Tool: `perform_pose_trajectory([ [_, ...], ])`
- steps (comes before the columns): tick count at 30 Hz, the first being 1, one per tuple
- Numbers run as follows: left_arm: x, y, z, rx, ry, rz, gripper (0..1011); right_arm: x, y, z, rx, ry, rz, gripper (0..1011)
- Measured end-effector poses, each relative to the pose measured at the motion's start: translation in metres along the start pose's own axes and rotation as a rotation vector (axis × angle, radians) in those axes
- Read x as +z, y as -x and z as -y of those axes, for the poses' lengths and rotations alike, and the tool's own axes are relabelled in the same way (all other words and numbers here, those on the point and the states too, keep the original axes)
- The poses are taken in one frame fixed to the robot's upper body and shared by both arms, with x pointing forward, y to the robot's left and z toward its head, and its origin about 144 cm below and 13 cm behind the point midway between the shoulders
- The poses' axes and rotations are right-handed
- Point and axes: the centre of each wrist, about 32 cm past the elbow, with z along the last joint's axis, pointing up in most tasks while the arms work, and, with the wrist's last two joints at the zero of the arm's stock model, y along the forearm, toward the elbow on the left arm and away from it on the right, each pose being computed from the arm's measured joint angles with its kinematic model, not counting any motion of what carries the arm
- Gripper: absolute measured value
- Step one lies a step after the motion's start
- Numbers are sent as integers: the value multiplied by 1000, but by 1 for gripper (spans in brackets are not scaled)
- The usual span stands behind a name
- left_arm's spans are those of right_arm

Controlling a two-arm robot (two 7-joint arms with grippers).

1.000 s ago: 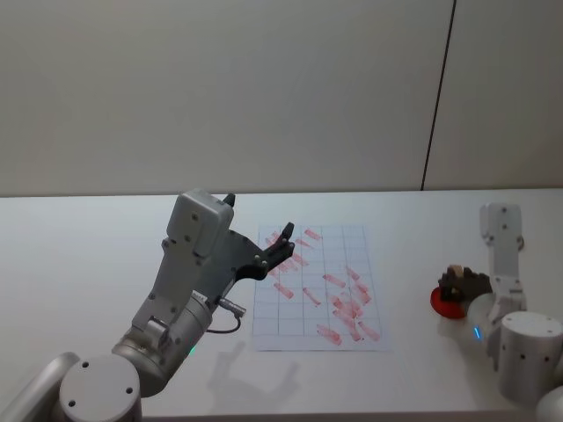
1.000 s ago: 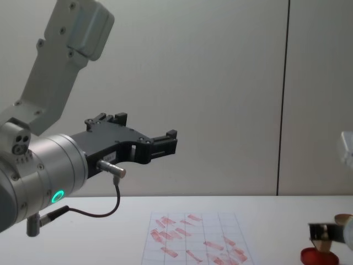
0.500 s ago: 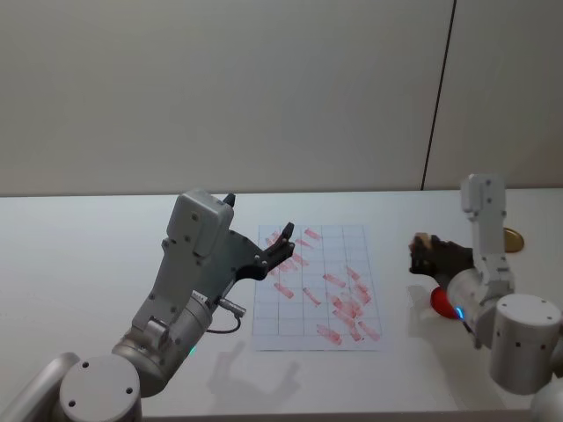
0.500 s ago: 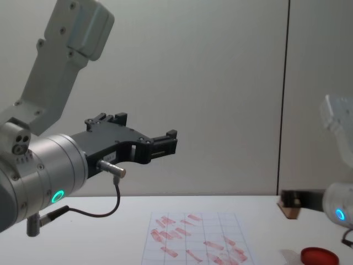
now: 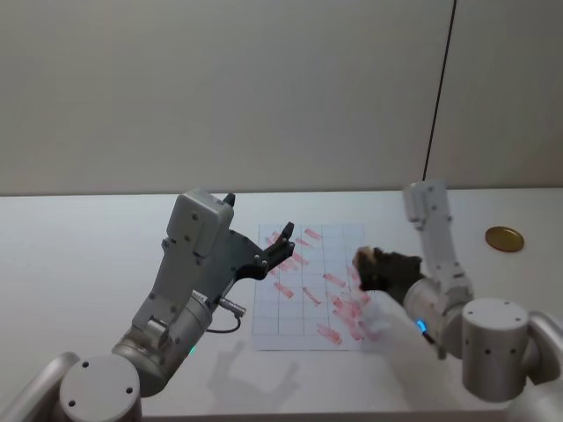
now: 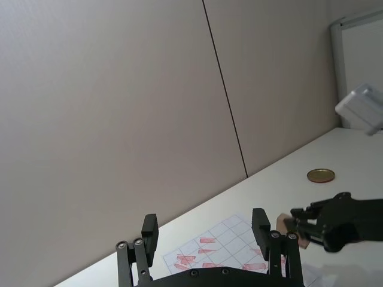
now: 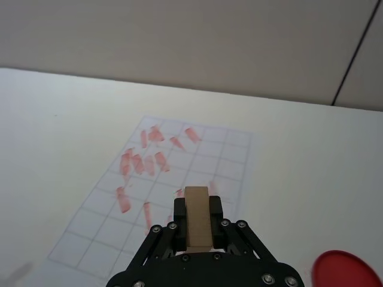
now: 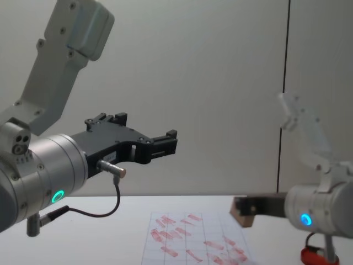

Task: Use the one hand to pick up the stamp and affix it onto the A4 paper.

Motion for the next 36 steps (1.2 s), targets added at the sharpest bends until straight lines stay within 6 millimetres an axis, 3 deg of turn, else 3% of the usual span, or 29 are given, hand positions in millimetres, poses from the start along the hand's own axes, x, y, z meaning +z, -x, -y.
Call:
perform_pose_trajectory([
  [15,0,0,0,0,0,0,993,-15,27,-5,81,116,105,210],
  [36,0,0,0,0,0,0,993,-35,36,-23,83,151,177,211],
])
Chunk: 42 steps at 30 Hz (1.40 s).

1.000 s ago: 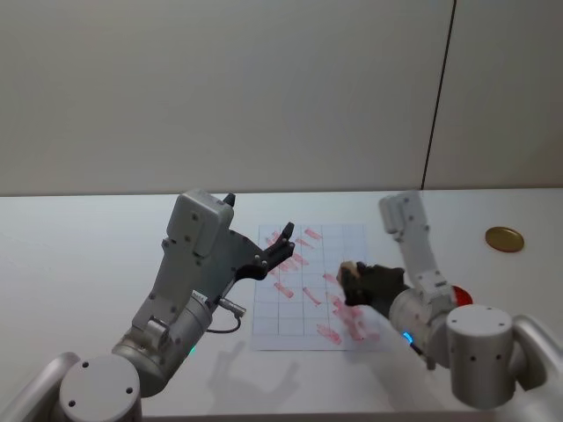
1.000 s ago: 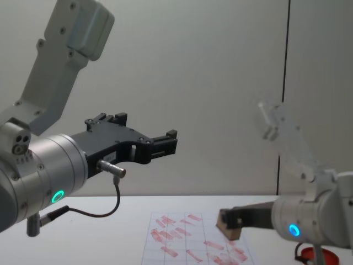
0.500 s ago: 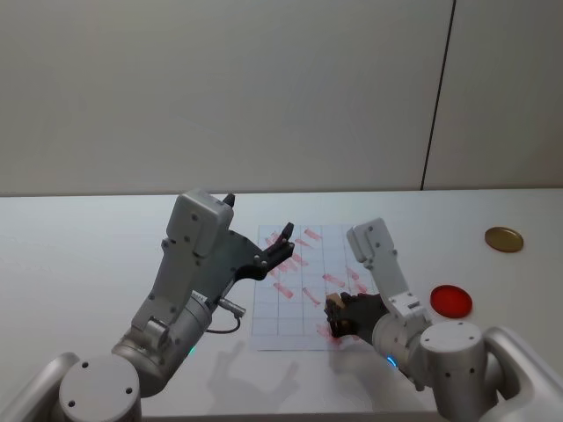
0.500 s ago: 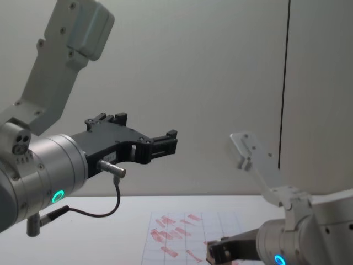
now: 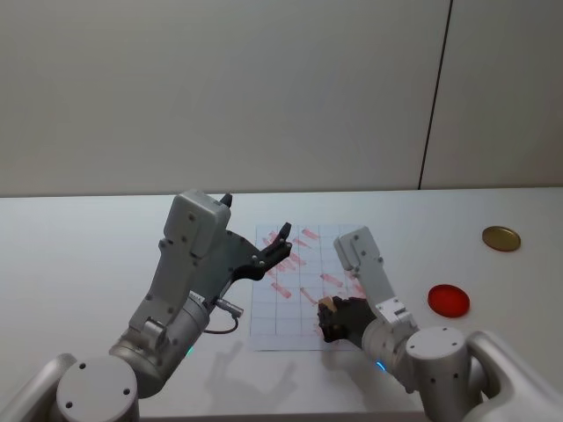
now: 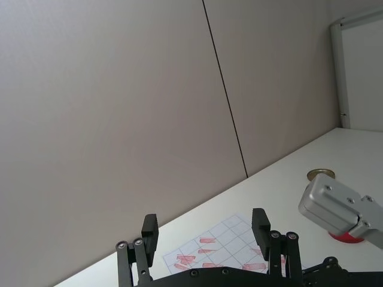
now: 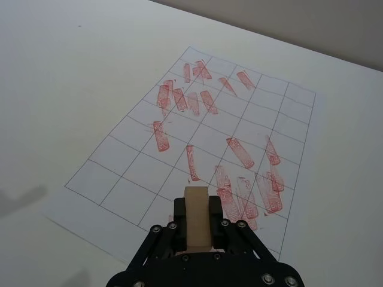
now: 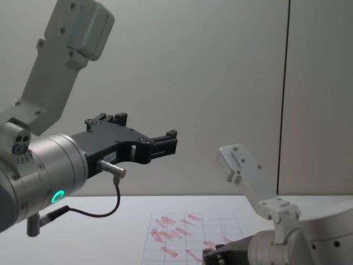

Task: Use the one hand to pick up the stamp and affix it onto the A4 paper.

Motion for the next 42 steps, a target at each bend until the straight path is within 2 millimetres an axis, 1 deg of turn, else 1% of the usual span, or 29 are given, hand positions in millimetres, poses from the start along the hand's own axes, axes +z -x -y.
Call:
perform_pose_trajectory([
  [13,0,0,0,0,0,0,993,-6,4,-12,7,-4,19,210],
  [22,0,0,0,0,0,0,993,-8,5,-16,9,13,19,210],
  [34,0,0,0,0,0,0,993,-10,4,-19,6,26,5,211],
  [40,0,0,0,0,0,0,993,-8,3,-19,5,28,-6,210],
  [42,0,0,0,0,0,0,993,-5,3,-18,3,26,-14,210],
])
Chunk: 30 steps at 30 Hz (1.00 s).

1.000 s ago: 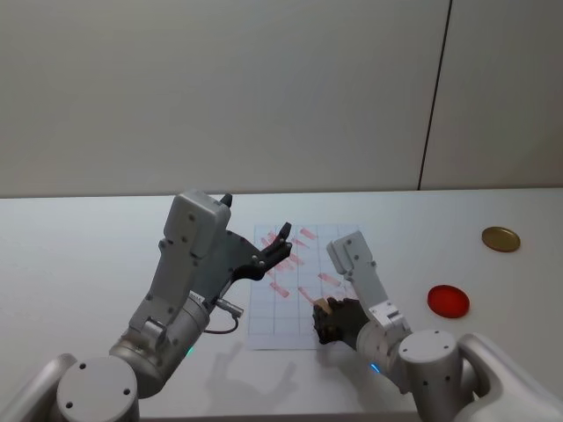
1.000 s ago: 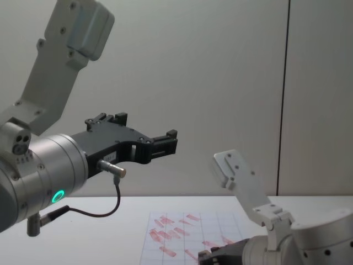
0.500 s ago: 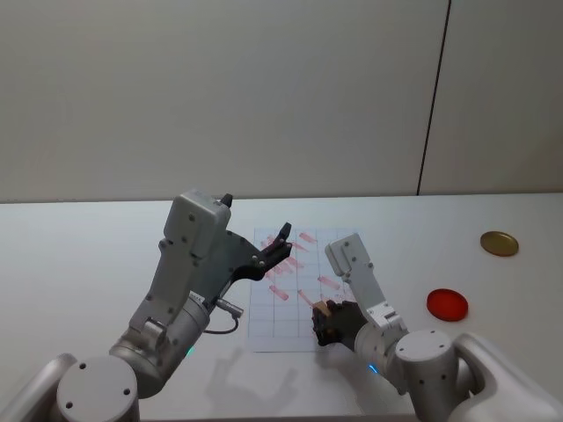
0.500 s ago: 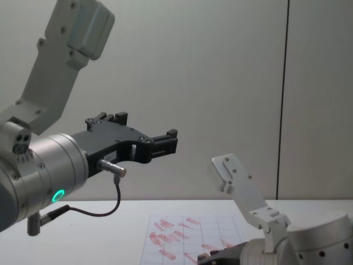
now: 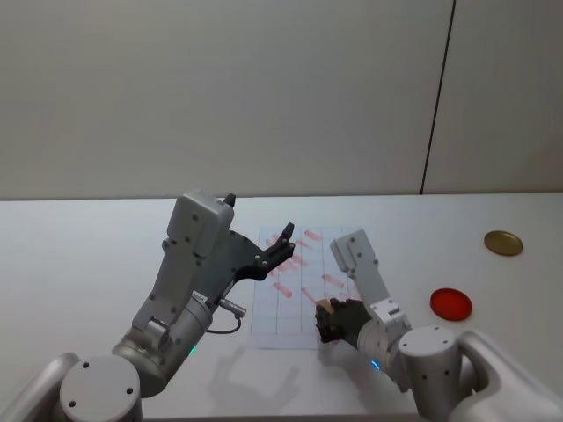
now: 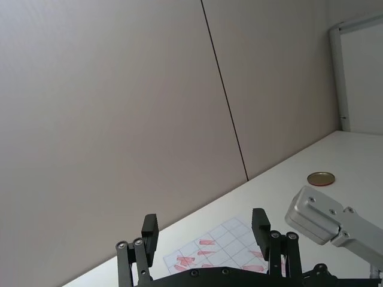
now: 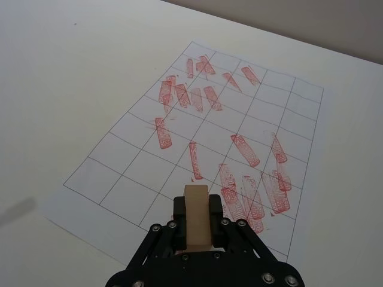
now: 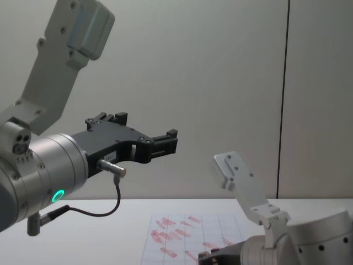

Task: Use the one hand to pick up the stamp and affix it onto the A4 paper.

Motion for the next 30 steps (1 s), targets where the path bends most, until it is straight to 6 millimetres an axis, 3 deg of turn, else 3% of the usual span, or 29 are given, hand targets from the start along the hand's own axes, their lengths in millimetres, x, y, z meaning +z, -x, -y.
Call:
perform_pose_trajectory([
  [12,0,0,0,0,0,0,993,21,-1,7,-10,-62,-15,210],
  [23,0,0,0,0,0,0,993,52,-5,25,-42,-183,-19,210],
  [30,0,0,0,0,0,0,993,60,-10,36,-83,-213,-23,210],
])
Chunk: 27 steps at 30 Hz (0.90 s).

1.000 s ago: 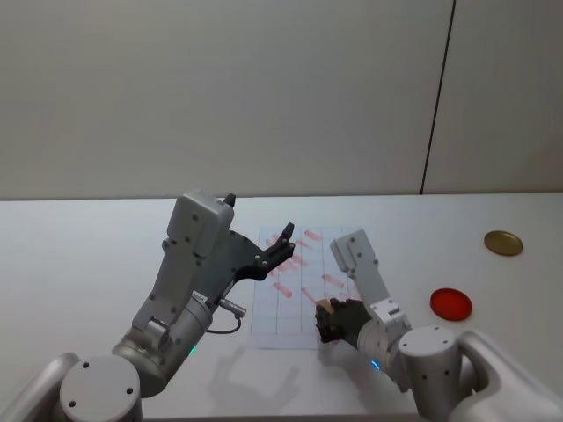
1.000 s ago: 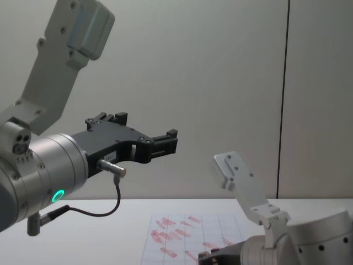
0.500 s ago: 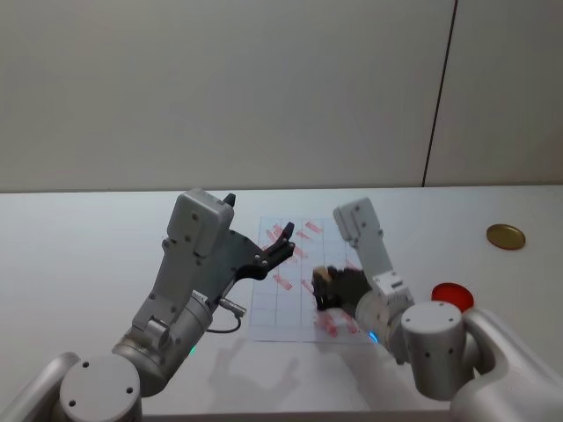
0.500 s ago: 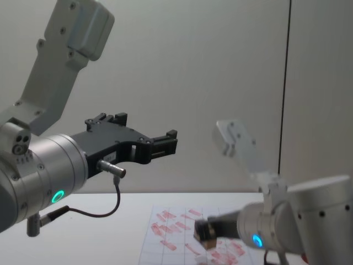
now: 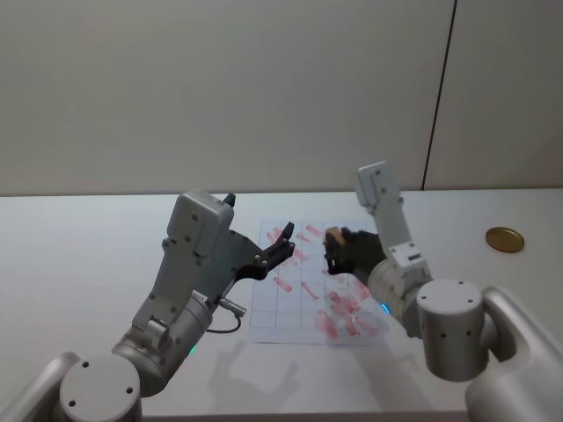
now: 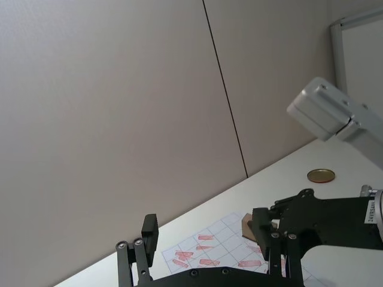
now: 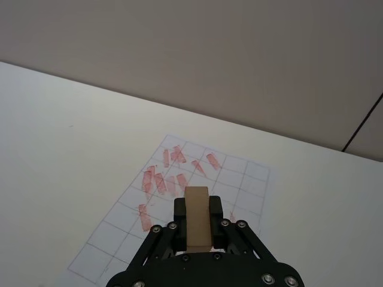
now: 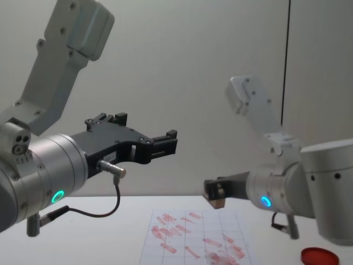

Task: Use the one hand to pick up the stamp and affix it onto the A4 paper.

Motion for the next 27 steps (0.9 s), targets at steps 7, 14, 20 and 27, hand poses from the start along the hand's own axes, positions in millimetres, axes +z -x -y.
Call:
perform_pose_trajectory([
  [7,0,0,0,0,0,0,993,0,-11,8,-54,4,2,209],
  [14,0,0,0,0,0,0,993,-6,-28,15,-116,24,2,210],
  [20,0,0,0,0,0,0,993,-13,-44,20,-164,40,-3,210],
  [27,0,0,0,0,0,0,993,-26,-65,22,-216,59,-17,210],
])
